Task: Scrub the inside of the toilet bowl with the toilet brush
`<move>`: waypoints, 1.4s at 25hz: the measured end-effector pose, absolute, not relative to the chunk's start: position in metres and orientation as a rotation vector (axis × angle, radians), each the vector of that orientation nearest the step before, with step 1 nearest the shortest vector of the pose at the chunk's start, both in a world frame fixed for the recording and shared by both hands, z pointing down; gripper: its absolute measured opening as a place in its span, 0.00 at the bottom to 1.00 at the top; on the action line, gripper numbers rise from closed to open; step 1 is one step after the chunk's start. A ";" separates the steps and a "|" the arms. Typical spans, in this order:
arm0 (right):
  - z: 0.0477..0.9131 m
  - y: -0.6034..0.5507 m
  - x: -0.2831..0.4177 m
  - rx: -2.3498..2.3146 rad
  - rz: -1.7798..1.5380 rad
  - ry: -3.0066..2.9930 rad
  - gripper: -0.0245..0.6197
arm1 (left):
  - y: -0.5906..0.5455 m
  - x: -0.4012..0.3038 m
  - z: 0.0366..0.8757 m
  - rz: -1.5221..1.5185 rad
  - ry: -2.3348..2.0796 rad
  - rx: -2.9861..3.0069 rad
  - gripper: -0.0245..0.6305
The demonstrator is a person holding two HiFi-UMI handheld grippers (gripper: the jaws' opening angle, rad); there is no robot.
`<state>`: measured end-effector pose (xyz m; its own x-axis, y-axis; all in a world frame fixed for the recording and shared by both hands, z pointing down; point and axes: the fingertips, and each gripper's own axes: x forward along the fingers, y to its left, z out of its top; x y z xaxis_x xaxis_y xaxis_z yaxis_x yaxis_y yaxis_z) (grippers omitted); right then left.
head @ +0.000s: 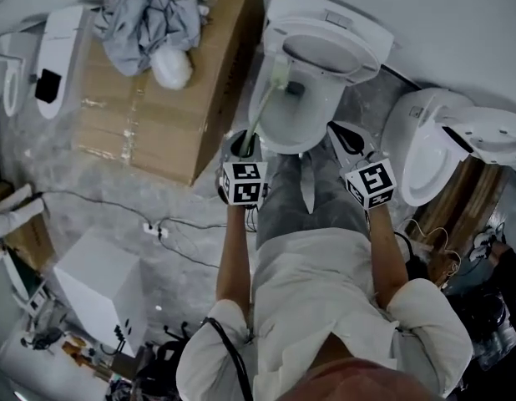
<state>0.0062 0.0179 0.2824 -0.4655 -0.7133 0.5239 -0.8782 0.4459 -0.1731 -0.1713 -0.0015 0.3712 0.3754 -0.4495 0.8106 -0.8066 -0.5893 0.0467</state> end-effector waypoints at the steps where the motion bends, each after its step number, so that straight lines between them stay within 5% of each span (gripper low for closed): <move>1: 0.272 0.016 0.004 1.351 0.577 -2.333 0.04 | -0.005 -0.172 0.356 1.061 -1.099 2.230 0.19; 17: 0.119 -0.001 0.000 1.470 0.169 -2.393 0.04 | -0.044 -0.157 0.144 0.476 -1.151 2.551 0.19; 35: 0.061 0.022 0.043 1.510 -0.012 -2.460 0.04 | -0.014 -0.099 0.075 0.392 -1.203 2.714 0.19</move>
<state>0.0434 0.0222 0.0614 -0.4290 -0.8783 0.2112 -0.8762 0.4614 0.1390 -0.0989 -0.0144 0.0745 0.6450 -0.7049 0.2951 -0.7433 -0.6683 0.0282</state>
